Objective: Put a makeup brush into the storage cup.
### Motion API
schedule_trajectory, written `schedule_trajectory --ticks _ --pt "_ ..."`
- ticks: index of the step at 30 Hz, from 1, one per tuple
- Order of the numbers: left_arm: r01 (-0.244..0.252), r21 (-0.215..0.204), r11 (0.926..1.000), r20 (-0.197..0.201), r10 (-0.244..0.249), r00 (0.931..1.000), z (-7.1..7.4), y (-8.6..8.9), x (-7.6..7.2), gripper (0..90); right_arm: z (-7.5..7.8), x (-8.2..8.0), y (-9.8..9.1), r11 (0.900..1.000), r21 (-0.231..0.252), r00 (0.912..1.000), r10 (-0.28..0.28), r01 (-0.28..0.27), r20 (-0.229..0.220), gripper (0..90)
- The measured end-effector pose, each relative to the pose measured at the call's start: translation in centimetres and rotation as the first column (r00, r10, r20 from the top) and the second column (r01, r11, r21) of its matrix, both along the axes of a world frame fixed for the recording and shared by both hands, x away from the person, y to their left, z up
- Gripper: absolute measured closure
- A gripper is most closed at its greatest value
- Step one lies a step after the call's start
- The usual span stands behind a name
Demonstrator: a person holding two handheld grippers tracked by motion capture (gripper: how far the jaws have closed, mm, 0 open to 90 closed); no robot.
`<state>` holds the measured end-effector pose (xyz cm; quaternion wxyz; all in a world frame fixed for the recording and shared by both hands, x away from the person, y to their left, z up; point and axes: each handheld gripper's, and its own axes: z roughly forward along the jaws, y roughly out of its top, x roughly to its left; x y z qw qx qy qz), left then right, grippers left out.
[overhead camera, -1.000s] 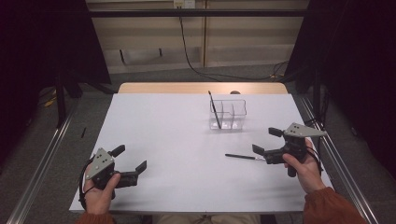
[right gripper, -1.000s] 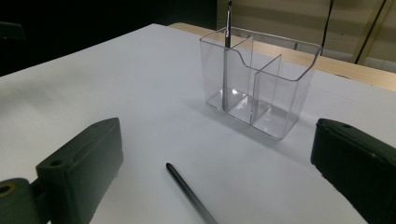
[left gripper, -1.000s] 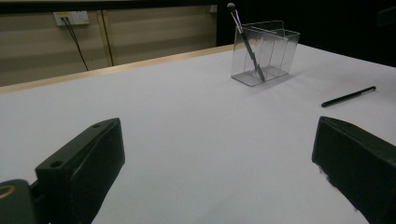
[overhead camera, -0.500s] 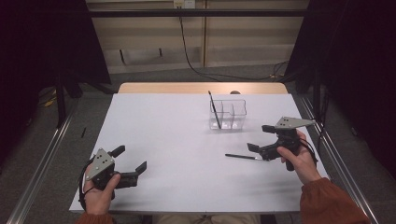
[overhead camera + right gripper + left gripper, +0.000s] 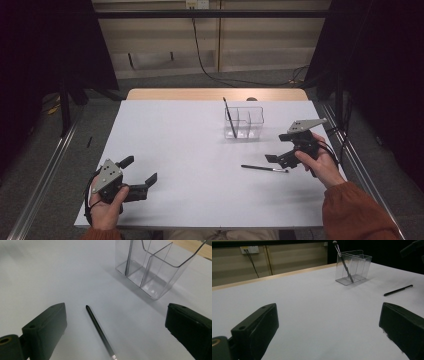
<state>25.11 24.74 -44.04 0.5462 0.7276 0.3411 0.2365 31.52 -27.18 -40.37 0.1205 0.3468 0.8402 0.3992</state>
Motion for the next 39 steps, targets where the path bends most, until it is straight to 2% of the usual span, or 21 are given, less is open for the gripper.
schedule_trajectory --ticks 4,7,10,12,17,20,25,27,29,30,33,35,36,38,39 --pt "0.005 0.005 1.0 0.0 -0.005 1.0 0.0 0.0 0.0 2.5 -0.2 0.6 0.5 0.9969 -0.068 0.9979 0.037 -0.041 -0.053 3.5" --pt "0.004 0.003 1.0 0.001 -0.004 1.0 0.0 0.0 0.0 2.6 -0.4 1.1 0.9 0.9906 -0.098 0.9876 0.081 -0.095 -0.134 4.2" --pt "0.001 0.001 1.0 0.0 -0.001 1.0 0.0 0.0 0.0 2.6 -0.5 1.3 1.4 0.98 -0.159 0.9825 0.094 -0.12 -0.161 4.4" --pt "0.001 0.003 1.0 0.001 -0.001 1.0 0.0 0.0 0.0 2.6 -0.5 1.5 1.6 0.974 -0.179 0.9763 0.104 -0.138 -0.19 4.5" --pt "0.0 0.002 1.0 0.0 0.0 1.0 0.0 0.0 -0.1 2.5 -0.7 1.8 1.6 0.9526 -0.246 0.9639 0.119 -0.179 -0.238 6.4" --pt "0.001 0.002 1.0 0.0 -0.001 1.0 0.0 0.0 0.0 2.5 -1.0 2.0 1.7 0.9368 -0.271 0.9527 0.149 -0.222 -0.265 9.5" --pt "0.001 0.003 1.0 -0.002 -0.001 1.0 0.0 0.0 0.0 2.5 -1.3 2.2 1.7 0.9211 -0.291 0.9396 0.17 -0.259 -0.297 8.5" --pt "0.0 0.003 1.0 -0.002 0.0 1.0 0.0 0.0 0.0 2.5 -1.4 2.4 1.8 0.9174 -0.301 0.9368 0.164 -0.26 -0.309 8.1" --pt "0.0 0.002 1.0 -0.003 0.0 1.0 0.0 0.0 0.0 2.6 -1.7 2.5 1.9 0.9077 -0.334 0.9383 0.149 -0.255 -0.312 6.5" --pt "-0.001 0.002 1.0 -0.003 0.001 1.0 0.0 0.0 0.0 2.5 -1.7 2.6 1.9 0.9049 -0.343 0.9375 0.14 -0.251 -0.319 7.4" --pt "0.0 0.003 1.0 -0.002 0.0 1.0 0.0 0.0 0.0 2.6 -1.9 2.9 2.0 0.8903 -0.356 0.9238 0.155 -0.284 -0.35 14.7" --pt "0.001 0.002 1.0 -0.002 -0.001 1.0 0.0 0.0 0.0 2.5 -2.0 3.0 2.0 0.8719 -0.37 0.9123 0.179 -0.32 -0.368 22.8" --pt "0.001 0.002 1.0 -0.002 -0.001 1.0 0.0 0.0 0.0 2.6 -2.1 3.0 2.1 0.8702 -0.372 0.9087 0.175 -0.323 -0.379 24.7" --pt "0.0 0.001 1.0 -0.002 0.0 1.0 0.0 0.0 0.0 2.5 -2.2 3.1 2.2 0.8556 -0.383 0.903 0.197 -0.348 -0.382 33.8" --pt "0.0 0.003 1.0 -0.002 0.0 1.0 0.0 0.0 0.0 2.6 -2.3 3.2 2.2 0.8536 -0.376 0.8978 0.208 -0.36 -0.388 37.3"
